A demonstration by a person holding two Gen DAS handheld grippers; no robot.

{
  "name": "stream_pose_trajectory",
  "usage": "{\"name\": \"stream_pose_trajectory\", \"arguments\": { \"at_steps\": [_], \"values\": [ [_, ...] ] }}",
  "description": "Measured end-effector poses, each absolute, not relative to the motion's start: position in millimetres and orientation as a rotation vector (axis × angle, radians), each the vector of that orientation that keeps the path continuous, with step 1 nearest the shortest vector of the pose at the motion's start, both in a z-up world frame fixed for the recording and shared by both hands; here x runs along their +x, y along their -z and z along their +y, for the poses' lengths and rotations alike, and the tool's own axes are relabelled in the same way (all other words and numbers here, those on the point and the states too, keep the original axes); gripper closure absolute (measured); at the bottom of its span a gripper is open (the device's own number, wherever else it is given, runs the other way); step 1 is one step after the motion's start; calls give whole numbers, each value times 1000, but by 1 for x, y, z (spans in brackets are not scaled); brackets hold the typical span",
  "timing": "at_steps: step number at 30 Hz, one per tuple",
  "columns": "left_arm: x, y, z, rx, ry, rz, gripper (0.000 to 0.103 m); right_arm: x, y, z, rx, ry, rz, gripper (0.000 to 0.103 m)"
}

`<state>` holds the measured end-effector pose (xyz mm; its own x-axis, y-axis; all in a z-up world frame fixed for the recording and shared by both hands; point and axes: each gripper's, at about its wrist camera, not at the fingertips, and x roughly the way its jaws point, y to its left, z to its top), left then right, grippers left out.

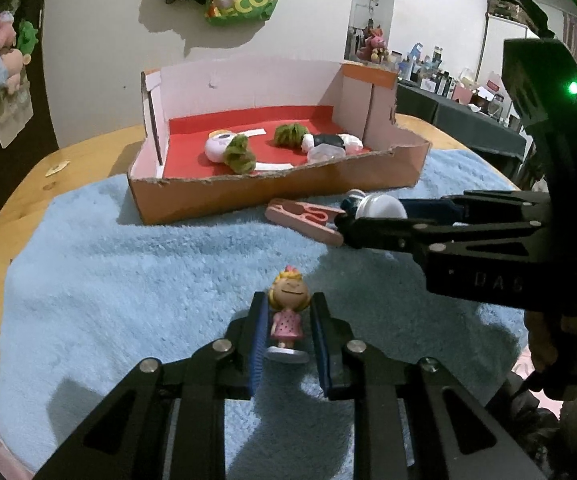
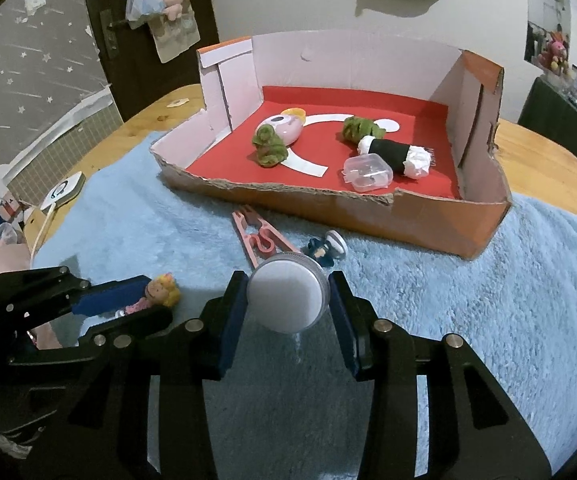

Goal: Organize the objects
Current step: 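Lift and carry the doll and white compact with both grippers over the box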

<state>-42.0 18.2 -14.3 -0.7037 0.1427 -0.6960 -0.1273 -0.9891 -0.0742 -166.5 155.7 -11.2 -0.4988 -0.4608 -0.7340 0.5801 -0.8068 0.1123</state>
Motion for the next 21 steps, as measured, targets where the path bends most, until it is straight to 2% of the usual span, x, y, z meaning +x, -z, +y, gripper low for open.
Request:
{"name": "stream_pose_trajectory", "arguments": {
  "at_steps": [21],
  "values": [
    [-64, -12, 9, -1061, -2815, -101, 81, -158, -4, 165, 1011, 2285, 131, 64]
  ]
}}
